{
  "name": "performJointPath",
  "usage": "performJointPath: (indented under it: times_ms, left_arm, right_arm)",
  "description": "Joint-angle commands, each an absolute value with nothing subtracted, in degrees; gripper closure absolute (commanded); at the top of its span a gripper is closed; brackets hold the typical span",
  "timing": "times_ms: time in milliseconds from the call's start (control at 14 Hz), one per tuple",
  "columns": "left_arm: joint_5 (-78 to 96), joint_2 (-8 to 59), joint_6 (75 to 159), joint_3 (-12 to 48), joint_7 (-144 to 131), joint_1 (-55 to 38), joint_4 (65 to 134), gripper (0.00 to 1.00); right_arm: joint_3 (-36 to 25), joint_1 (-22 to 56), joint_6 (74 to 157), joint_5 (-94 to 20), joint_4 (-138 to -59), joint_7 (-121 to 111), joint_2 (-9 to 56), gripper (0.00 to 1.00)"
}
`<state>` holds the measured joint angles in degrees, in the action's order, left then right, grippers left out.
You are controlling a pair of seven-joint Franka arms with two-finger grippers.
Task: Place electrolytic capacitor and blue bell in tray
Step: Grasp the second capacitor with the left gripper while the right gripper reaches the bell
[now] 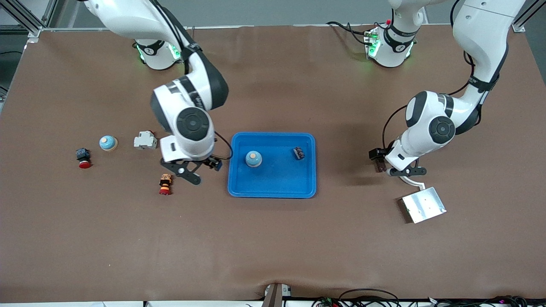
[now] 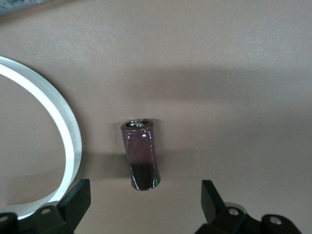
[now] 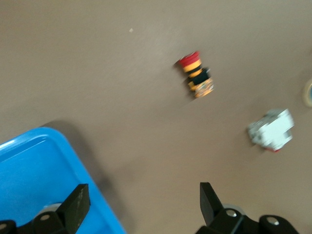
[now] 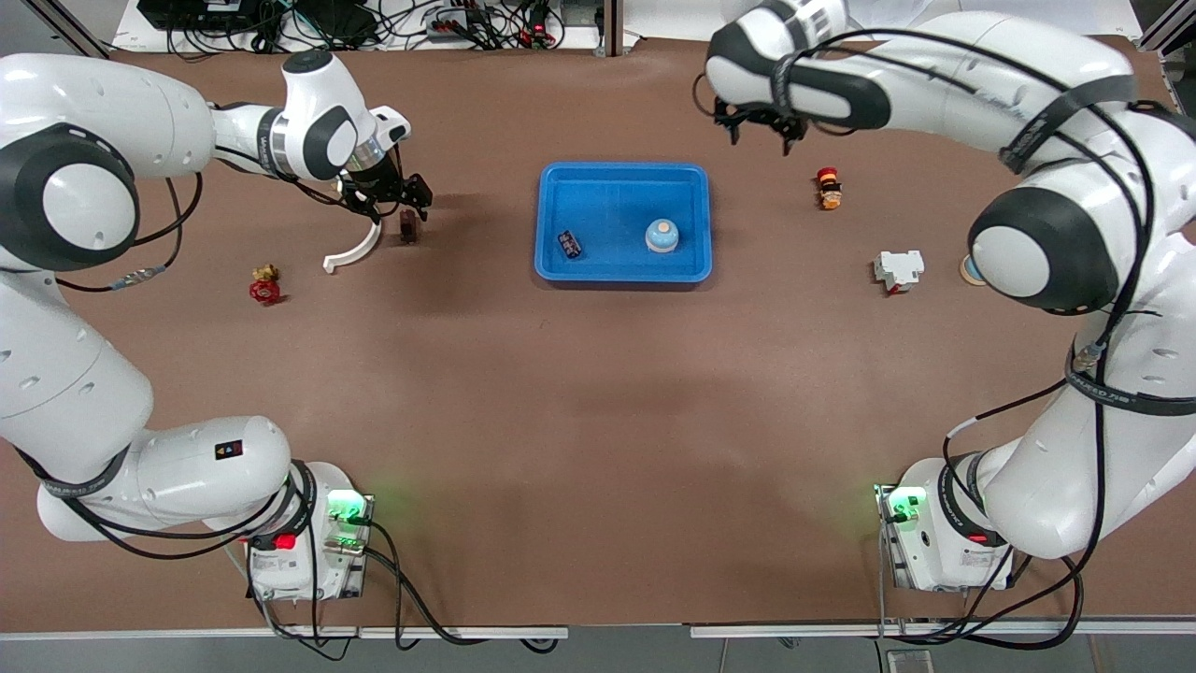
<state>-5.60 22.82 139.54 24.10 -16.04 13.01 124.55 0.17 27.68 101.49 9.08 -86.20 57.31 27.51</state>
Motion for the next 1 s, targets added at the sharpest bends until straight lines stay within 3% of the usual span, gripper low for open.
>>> performJointPath:
  times_ms: [0,570,927]
  left_arm:
    - [-6.94,24.52,140.54,24.08,-17.49,13.10,123.58,0.00]
    - [-7.03,28.12,142.73,23.73,-17.93,13.01,122.70,0.00]
    - [-7.03,29.18,142.82,23.56,-19.07,13.01,122.35,0.00]
  right_arm:
    - [1.32,22.00,98.89,9.06,-88.15,48.90,23.30,0.00]
    - [1.23,8.89,100.19,7.65,-99.83,24.71,12.67,0.00]
    - [1.23,3.52,107.65,7.65,-107.39,15.57,8.44,0.00]
